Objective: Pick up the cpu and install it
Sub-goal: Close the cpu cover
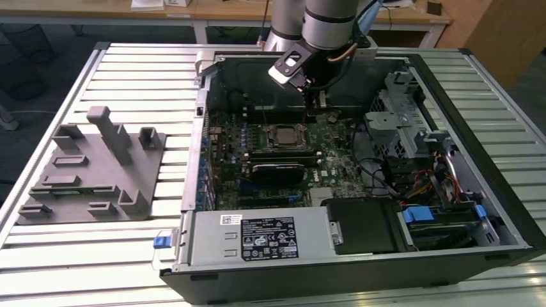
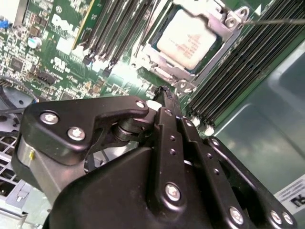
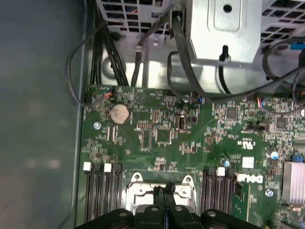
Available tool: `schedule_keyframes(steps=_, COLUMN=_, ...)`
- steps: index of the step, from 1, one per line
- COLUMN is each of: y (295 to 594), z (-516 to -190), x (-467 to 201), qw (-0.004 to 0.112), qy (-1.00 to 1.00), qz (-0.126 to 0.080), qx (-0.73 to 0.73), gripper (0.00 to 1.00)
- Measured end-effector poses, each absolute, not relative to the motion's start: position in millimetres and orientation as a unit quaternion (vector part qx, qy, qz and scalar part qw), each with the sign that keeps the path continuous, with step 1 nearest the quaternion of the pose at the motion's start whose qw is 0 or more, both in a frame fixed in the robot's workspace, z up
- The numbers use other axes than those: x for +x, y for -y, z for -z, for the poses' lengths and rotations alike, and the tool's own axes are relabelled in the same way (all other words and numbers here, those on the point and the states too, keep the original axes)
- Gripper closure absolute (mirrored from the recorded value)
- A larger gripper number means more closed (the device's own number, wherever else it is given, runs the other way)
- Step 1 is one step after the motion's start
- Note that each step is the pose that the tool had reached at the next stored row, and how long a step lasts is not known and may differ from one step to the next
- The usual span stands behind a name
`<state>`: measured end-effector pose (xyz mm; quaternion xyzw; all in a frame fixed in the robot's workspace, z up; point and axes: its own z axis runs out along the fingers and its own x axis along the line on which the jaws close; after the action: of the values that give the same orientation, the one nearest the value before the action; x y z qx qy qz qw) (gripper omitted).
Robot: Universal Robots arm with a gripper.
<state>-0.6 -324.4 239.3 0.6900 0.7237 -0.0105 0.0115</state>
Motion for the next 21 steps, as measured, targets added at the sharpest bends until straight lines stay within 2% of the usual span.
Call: schedule_keyframes(steps=21, y=331.9, z=-226.0, x=-34.1, qw=0.011, qy=-0.721, qz=0.010, qx=0.693, gripper=0.89)
